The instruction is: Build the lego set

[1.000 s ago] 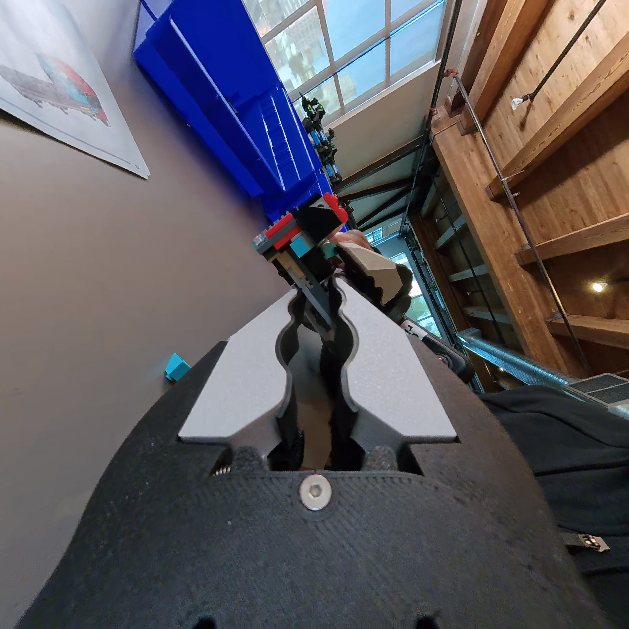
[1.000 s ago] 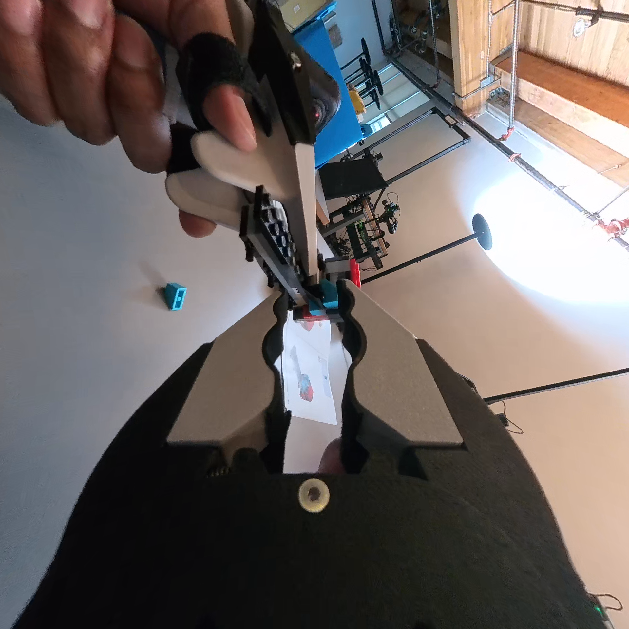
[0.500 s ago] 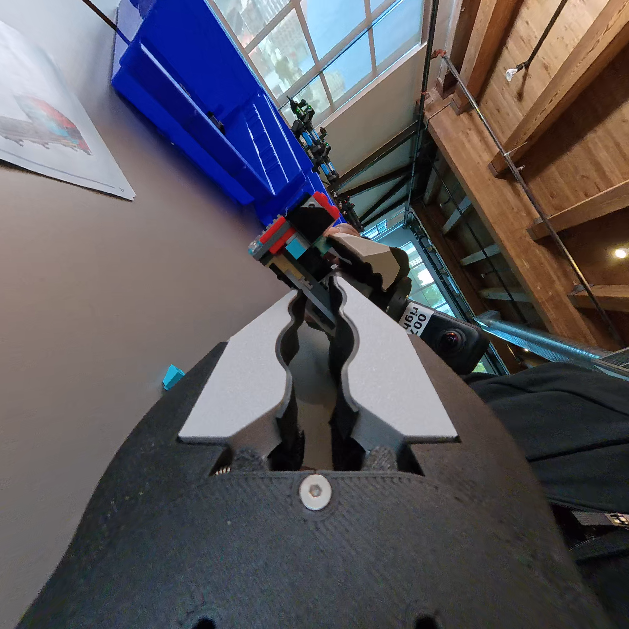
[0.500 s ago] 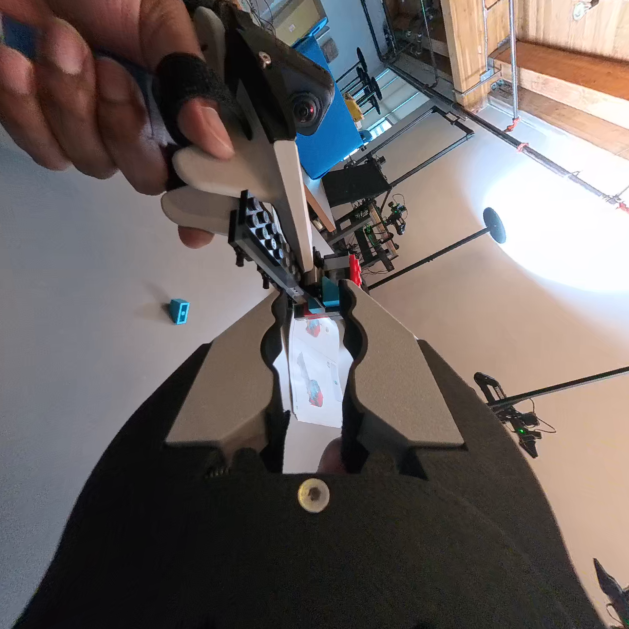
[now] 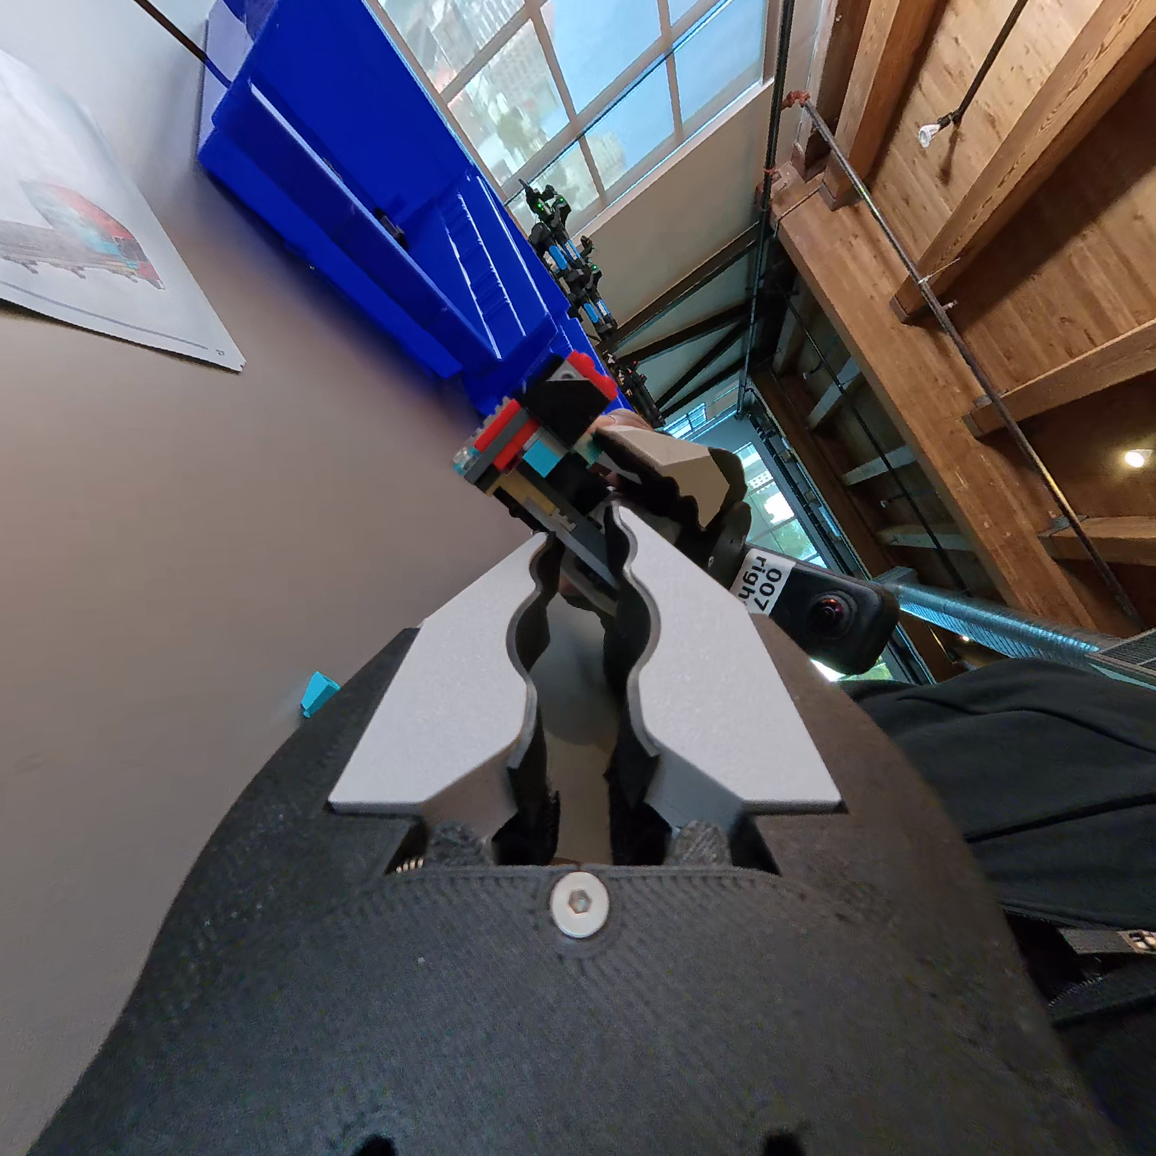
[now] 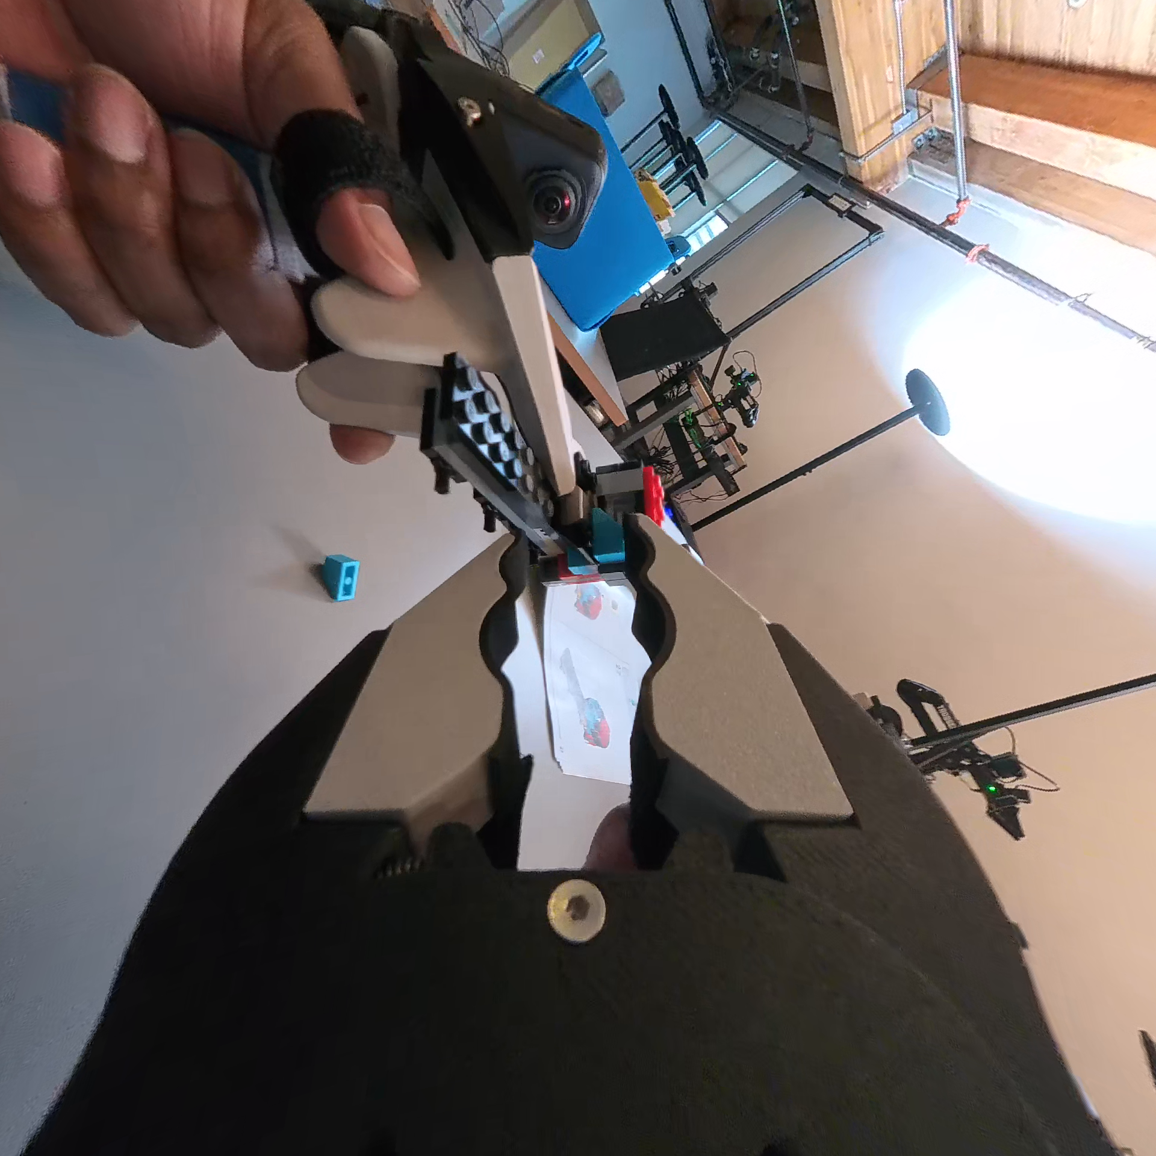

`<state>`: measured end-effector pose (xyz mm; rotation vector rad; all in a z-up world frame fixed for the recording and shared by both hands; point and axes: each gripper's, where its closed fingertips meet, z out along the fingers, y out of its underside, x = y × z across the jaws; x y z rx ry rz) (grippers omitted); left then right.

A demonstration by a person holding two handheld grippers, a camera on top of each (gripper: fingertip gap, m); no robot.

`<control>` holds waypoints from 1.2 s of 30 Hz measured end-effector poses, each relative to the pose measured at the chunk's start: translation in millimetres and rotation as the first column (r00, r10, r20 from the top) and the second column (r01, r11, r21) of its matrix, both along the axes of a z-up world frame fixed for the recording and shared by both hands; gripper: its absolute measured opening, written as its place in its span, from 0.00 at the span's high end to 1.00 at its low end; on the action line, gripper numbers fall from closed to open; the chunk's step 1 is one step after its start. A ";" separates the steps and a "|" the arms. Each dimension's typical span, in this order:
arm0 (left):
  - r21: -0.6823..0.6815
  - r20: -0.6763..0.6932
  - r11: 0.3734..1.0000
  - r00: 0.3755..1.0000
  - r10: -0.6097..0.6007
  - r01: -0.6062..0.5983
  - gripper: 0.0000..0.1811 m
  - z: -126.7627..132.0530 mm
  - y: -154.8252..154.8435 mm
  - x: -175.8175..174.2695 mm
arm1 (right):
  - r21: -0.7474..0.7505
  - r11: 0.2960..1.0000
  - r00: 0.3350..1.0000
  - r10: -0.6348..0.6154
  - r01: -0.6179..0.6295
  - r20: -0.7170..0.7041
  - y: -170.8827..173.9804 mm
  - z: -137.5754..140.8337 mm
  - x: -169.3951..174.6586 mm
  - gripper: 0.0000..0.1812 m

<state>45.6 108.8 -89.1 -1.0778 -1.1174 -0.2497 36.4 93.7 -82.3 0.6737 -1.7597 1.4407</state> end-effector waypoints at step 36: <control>0.333 0.229 0.942 0.965 -0.125 0.043 0.92 -16.8 3.6 2.3 | 0.165 0.986 0.999 0.034 -0.036 0.016 4.3 -22.7 5.2 0.79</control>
